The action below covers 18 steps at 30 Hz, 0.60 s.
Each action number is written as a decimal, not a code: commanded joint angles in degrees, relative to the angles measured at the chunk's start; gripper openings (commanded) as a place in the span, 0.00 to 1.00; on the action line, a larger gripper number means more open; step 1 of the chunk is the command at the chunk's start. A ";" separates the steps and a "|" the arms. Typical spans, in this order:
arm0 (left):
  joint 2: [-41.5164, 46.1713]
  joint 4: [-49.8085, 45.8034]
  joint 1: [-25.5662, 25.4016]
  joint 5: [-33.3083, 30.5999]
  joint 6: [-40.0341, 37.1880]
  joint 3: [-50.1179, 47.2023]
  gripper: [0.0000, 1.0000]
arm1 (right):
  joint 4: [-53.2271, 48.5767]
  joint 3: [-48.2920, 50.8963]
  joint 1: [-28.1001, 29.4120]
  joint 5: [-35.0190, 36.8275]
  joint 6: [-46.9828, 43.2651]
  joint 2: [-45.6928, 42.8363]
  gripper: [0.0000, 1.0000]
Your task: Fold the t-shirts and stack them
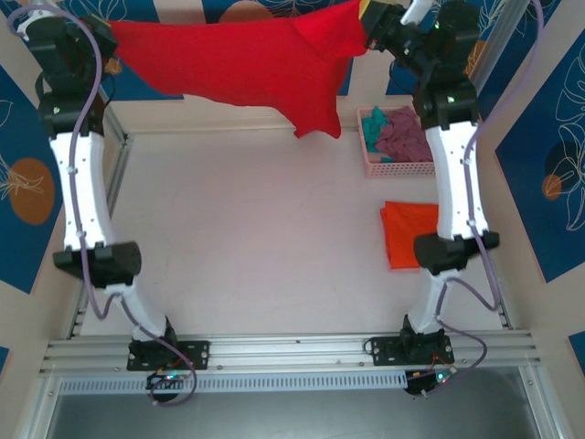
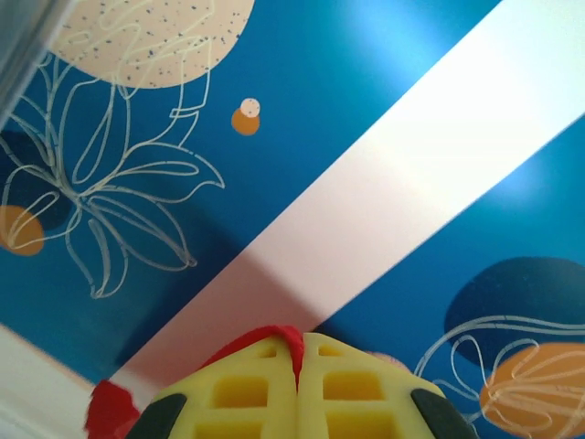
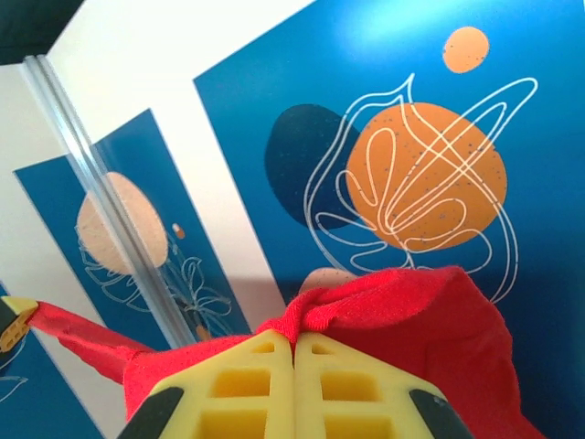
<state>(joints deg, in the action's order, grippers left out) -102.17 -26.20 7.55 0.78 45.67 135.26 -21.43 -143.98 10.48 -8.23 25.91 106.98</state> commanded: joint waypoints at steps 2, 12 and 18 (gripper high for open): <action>14.10 5.06 1.02 -1.76 -3.82 -22.66 0.00 | 3.85 24.01 0.31 -1.27 -2.25 -13.66 0.00; 42.20 10.49 1.54 -8.52 -3.13 -82.45 0.00 | 9.28 90.15 2.72 -4.93 7.51 -41.49 0.00; 46.59 7.12 1.57 -9.46 1.07 -96.31 0.00 | 7.84 104.90 6.15 -4.98 17.70 -43.23 0.00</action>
<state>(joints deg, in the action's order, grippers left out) -58.67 -19.79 8.27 -6.11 44.31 40.47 -14.70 -41.19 15.29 -11.88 36.95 66.59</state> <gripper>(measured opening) 0.042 0.066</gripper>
